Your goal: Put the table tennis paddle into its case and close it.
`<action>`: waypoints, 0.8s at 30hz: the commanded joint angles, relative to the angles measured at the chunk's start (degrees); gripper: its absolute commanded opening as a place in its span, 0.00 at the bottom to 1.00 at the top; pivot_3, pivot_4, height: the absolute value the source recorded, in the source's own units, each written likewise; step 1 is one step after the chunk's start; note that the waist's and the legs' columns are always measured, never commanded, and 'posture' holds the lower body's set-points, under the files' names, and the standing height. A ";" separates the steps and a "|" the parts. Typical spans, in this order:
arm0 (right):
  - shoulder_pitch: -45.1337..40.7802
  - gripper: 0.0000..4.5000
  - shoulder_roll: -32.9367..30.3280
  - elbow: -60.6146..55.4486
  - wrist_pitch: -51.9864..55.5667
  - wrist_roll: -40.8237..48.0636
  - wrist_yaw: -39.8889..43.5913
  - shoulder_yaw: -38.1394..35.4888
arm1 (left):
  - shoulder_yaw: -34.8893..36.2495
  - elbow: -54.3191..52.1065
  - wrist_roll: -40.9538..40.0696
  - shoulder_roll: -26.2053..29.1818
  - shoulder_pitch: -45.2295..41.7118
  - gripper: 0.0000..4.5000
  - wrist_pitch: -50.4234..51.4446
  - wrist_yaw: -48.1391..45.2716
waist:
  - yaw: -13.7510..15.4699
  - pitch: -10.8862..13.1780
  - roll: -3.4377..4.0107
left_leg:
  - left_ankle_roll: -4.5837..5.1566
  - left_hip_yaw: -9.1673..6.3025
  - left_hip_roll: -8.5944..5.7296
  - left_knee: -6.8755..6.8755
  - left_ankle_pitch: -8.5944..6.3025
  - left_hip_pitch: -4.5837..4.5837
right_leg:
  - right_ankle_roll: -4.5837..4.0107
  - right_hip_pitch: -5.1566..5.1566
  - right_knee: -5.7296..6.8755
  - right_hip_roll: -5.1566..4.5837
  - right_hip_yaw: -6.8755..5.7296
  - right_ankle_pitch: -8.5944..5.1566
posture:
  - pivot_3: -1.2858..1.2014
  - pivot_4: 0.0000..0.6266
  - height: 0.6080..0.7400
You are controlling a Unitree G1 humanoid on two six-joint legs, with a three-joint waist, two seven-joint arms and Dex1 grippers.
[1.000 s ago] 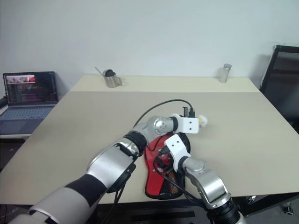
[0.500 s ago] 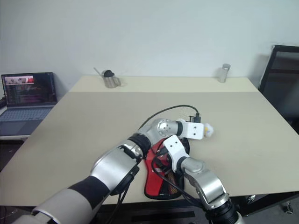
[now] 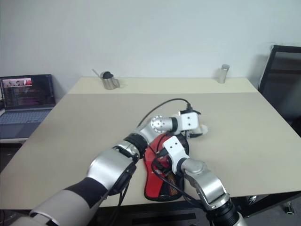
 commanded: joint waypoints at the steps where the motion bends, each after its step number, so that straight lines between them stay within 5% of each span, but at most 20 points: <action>1: 1.82 1.00 -0.56 4.79 3.03 0.23 1.36 2.40 | 3.42 -2.14 -3.07 3.00 -2.02 0.99 3.34 3.40 | -0.02 0.00 0.00 | 0.00 -0.01 0.00 0.00 0.00 0.01 | 0.00 0.02 0.01 0.00 0.00 0.00 | 0.52 0.24 1.00; 6: 1.00 1.00 -0.36 3.56 4.20 1.43 2.02 1.42 | 7.57 -2.89 -6.88 7.57 -1.73 0.99 4.48 1.94 | -0.07 0.00 0.00 | 0.00 0.00 0.00 0.00 0.00 0.08 | 0.00 0.04 0.04 0.03 0.01 0.00 | 0.52 0.24 1.00; 16: -2.00 1.00 2.67 -9.03 15.25 8.71 2.28 -7.92 | 19.17 -9.07 -23.15 13.67 5.95 0.99 5.24 -20.85 | 0.05 0.00 0.00 | -0.02 0.02 0.00 0.02 -0.01 0.06 | -0.02 0.05 0.05 0.03 0.00 0.01 | 0.52 0.24 1.00; 24: -9.08 1.00 -1.69 -19.93 25.09 17.86 6.59 -17.31 | 18.22 -24.25 -30.64 14.99 16.72 0.99 14.72 -36.18 | 0.14 0.01 0.01 | -0.02 -0.03 0.00 0.11 -0.01 -0.12 | -0.03 -0.07 0.14 0.00 0.03 0.02 | 0.52 0.24 1.00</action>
